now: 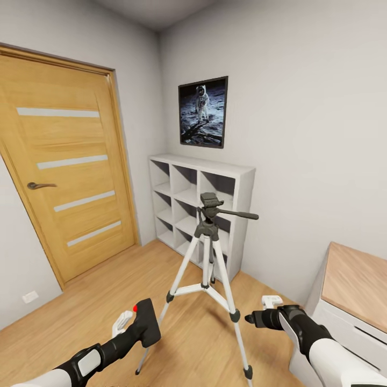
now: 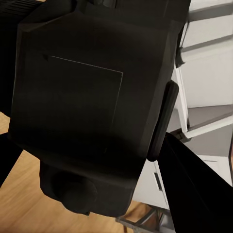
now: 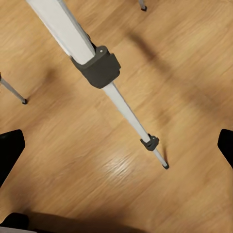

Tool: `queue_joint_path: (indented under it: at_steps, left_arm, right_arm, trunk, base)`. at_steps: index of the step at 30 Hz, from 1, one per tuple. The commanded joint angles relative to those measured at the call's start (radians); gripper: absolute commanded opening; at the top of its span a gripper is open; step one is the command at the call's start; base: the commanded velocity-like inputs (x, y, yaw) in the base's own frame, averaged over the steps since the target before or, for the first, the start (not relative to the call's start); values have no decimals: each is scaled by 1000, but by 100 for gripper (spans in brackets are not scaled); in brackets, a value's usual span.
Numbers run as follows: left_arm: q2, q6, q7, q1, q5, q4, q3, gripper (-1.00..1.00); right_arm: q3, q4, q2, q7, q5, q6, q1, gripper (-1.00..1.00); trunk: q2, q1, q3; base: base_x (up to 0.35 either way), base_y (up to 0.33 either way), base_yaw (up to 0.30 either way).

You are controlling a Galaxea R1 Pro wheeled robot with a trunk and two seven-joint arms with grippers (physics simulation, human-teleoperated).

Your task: Attach the digital camera to the camera tripod in the bedroom.

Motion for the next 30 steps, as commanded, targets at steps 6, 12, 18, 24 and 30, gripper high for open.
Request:
queue_joint_path:
  at_steps: [6,12,18,24,30]
  left_arm:
    - [-1,7,-3,0,11,0,-5,-100]
    - [-1,6,-3,0,11,0,-5,-100]
    - [-1,5,-4,0,10,-3,-5,-100]
    - [-1,3,-5,-1,10,-11,-5,-100]
    - [1,1,-13,-1,10,-19,-5,-100]
  right_arm:
    - [0,-8,0,3,2,3,0,100]
    - [-3,-10,-8,4,-2,1,0,100]
    - [-7,-17,-15,11,-14,2,0,100]
    - [-13,-112,-25,19,-16,26,-1,100]
    - [-78,-360,-72,52,-50,168,-1,100]
  trunk:
    - [-1,0,0]
    - [-1,0,0]
    - [-1,0,0]
    - [-1,0,0]
    - [-1,0,0]
  base:
    - [0,0,26]
    - [0,0,4]
    - [0,0,0]
    - [0,0,0]
    - [0,0,0]
